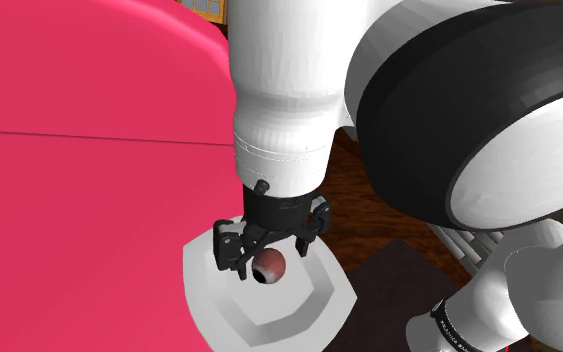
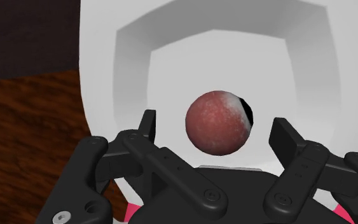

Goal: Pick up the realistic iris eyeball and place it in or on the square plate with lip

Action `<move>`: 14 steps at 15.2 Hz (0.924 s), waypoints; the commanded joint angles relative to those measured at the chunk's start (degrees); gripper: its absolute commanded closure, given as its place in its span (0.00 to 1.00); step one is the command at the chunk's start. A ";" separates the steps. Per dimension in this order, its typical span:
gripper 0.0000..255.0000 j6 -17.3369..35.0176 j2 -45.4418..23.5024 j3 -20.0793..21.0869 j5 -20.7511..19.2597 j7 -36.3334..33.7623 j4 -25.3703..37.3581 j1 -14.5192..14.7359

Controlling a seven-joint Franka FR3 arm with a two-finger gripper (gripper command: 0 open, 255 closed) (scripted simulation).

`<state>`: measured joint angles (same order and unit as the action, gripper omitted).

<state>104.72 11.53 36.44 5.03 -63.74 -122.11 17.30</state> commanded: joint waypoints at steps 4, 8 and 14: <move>0.00 -3.85 0.09 -0.21 -0.10 -0.03 3.78 -0.11; 0.00 -7.28 -0.14 -0.30 -0.33 -0.18 7.41 -0.23; 0.00 -7.28 -0.16 -0.30 -0.34 -0.18 7.42 -0.23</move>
